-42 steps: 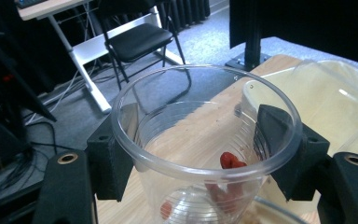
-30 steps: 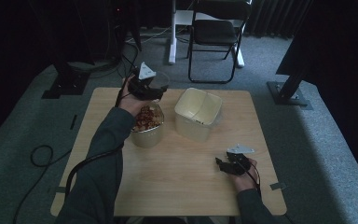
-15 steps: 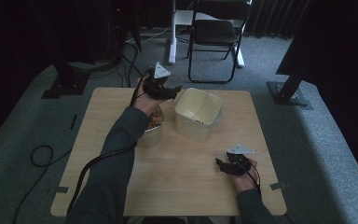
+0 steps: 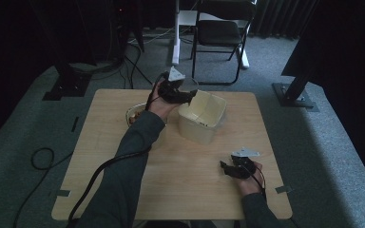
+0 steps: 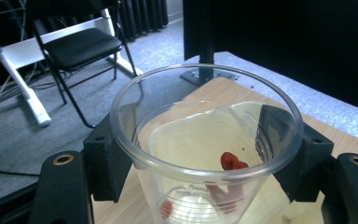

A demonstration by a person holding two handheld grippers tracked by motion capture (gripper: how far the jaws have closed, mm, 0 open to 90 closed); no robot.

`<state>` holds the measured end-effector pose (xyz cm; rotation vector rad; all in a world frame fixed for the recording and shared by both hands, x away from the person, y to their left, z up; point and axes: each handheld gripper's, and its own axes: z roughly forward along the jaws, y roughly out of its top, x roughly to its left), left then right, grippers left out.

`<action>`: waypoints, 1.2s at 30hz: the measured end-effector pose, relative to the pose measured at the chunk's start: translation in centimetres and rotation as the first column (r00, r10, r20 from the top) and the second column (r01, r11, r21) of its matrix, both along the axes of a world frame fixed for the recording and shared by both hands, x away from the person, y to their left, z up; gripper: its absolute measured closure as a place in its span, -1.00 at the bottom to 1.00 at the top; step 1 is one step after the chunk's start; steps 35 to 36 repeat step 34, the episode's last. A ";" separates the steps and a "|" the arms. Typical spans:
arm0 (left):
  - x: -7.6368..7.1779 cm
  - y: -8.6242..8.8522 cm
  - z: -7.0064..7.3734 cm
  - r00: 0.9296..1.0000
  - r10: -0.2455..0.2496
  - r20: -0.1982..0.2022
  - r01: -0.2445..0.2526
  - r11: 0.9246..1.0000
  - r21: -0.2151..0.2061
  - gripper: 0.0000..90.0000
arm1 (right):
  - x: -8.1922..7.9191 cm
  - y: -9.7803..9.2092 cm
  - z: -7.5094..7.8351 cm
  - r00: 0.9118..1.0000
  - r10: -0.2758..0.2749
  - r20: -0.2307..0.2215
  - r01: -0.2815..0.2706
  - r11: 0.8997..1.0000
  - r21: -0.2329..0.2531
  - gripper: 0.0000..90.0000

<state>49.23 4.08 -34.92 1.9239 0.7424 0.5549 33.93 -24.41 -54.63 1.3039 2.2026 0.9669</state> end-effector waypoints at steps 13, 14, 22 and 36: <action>0.5 -1.5 -0.6 0.998 -0.028 -0.060 0.024 0.998 -0.065 -0.79 | 0.0 -0.1 0.0 1.000 -0.001 -0.005 0.001 1.000 -0.003 -0.12; 0.5 -1.5 -0.5 0.998 -0.019 -0.062 0.015 0.998 -0.064 -0.80 | 0.0 -0.1 0.0 1.000 -0.001 -0.005 0.001 1.000 -0.002 -0.12; 0.2 -0.8 0.3 0.999 -0.002 -0.041 -0.001 0.998 -0.068 -0.77 | -0.1 -0.1 0.0 1.000 -0.001 -0.005 0.001 1.000 -0.002 -0.12; -0.4 0.7 1.4 1.000 0.002 -0.020 -0.004 0.997 -0.074 -0.68 | 0.1 0.0 -0.2 1.000 -0.001 0.014 0.001 1.000 0.006 -0.22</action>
